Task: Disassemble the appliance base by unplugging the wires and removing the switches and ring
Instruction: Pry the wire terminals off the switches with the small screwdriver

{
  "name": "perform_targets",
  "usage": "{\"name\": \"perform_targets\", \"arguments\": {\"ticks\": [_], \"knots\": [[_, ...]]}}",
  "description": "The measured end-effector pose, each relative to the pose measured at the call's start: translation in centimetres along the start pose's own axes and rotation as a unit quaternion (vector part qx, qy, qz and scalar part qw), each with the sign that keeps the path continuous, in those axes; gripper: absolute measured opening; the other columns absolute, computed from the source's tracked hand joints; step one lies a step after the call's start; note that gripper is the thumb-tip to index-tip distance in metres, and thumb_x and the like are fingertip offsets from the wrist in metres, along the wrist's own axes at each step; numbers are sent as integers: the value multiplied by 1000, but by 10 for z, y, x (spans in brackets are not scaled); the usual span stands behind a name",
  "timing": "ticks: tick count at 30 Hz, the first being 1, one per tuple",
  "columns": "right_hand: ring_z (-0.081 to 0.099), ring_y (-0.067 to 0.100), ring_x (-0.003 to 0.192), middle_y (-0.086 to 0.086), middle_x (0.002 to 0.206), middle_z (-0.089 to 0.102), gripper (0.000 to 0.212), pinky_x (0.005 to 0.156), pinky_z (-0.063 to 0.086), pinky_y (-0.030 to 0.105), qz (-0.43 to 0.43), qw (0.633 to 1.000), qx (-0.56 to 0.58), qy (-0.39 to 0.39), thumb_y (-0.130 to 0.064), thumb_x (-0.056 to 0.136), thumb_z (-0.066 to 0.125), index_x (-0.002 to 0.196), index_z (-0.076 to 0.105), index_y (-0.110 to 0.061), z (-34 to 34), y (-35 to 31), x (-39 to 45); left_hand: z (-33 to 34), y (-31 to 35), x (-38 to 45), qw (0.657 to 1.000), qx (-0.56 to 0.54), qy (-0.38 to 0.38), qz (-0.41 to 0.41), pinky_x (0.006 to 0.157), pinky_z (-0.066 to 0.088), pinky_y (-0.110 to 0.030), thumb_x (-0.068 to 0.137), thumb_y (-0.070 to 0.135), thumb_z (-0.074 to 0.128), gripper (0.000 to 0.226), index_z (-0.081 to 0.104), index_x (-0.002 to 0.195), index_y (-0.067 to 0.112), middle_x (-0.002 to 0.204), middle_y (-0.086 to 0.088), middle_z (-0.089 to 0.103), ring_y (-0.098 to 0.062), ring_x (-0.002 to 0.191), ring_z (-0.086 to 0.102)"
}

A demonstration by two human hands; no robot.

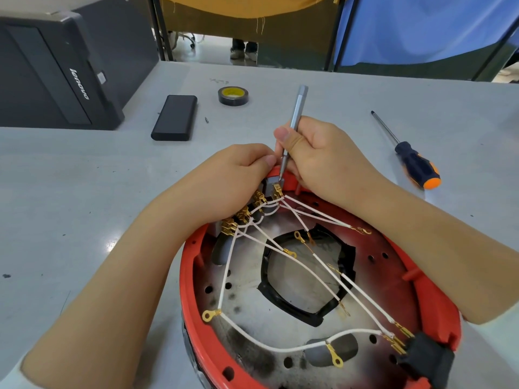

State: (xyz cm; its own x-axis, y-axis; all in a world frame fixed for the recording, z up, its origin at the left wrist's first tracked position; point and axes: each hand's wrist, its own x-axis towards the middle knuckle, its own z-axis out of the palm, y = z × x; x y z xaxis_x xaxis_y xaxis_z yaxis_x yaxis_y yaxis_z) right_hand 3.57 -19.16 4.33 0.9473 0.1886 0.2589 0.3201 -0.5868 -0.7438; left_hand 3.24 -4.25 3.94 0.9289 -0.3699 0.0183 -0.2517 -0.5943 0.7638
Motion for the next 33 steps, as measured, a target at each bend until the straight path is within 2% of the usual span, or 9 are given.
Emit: {"name": "perform_targets", "arguments": {"ticks": [3,9,11,13,17,20,22,28,33], "knots": [[50,-6,46,-25,46,53,32,49,31,11,-2,1000,-26,-2,-33,101,42,71,53,-27,0,-2,-1,0,-1,1,1000,2,1,2,81,48,-41,101,33,36,32,63,104,15,101,-14,67,-28,93,62],[48,-5,46,-22,46,53,35,59,36,24,8,999,-38,-20,-31,101,42,69,56,-25,-1,-7,2,0,-1,1,1000,0,0,1,79,49,-37,101,35,35,35,62,108,14,103,-13,67,-27,92,62],[49,-2,50,-18,48,54,36,58,37,25,0,997,-74,-32,-32,100,43,68,56,-23,0,-7,1,0,-4,2,1000,-5,11,5,63,50,-26,101,32,36,31,64,98,18,79,-1,68,-13,67,62],[48,4,54,-10,52,53,34,55,33,24,-25,989,-140,-37,-35,99,44,73,58,-19,1,-7,-4,-1,-4,2,1000,-6,22,3,41,37,-14,99,25,38,28,63,89,19,52,11,55,-1,42,45],[51,-1,47,-17,48,55,33,54,35,24,-1,1000,-4,-12,-30,100,44,69,55,-25,0,-2,-5,-1,-3,1,1000,-7,5,10,61,48,-29,101,34,36,31,64,97,20,74,2,67,-13,61,59],[48,-2,40,-19,40,47,34,54,27,22,4,998,55,-11,-27,101,43,69,53,-24,0,1,-1,0,-5,3,1000,-7,12,11,41,34,-12,102,33,36,33,59,86,15,46,16,49,-2,42,44],[48,-1,40,-18,40,47,34,53,28,20,-3,998,66,-11,-27,101,42,70,53,-23,0,2,0,1,-6,4,1000,-9,14,5,39,31,-10,101,32,37,32,59,85,14,41,16,44,0,39,40],[41,13,34,1,54,49,24,38,34,17,-32,981,191,12,-25,102,42,84,55,-14,-6,-1,-4,0,-4,2,1000,-24,12,8,56,43,-20,100,32,39,25,62,92,36,84,-2,67,-11,66,56],[58,20,50,5,78,62,15,44,43,16,-109,974,178,84,-20,101,44,95,57,-19,-11,-2,-6,-3,-7,-1,999,-49,13,-13,55,39,-4,100,36,39,22,60,106,42,107,-7,68,-17,94,60]]}}
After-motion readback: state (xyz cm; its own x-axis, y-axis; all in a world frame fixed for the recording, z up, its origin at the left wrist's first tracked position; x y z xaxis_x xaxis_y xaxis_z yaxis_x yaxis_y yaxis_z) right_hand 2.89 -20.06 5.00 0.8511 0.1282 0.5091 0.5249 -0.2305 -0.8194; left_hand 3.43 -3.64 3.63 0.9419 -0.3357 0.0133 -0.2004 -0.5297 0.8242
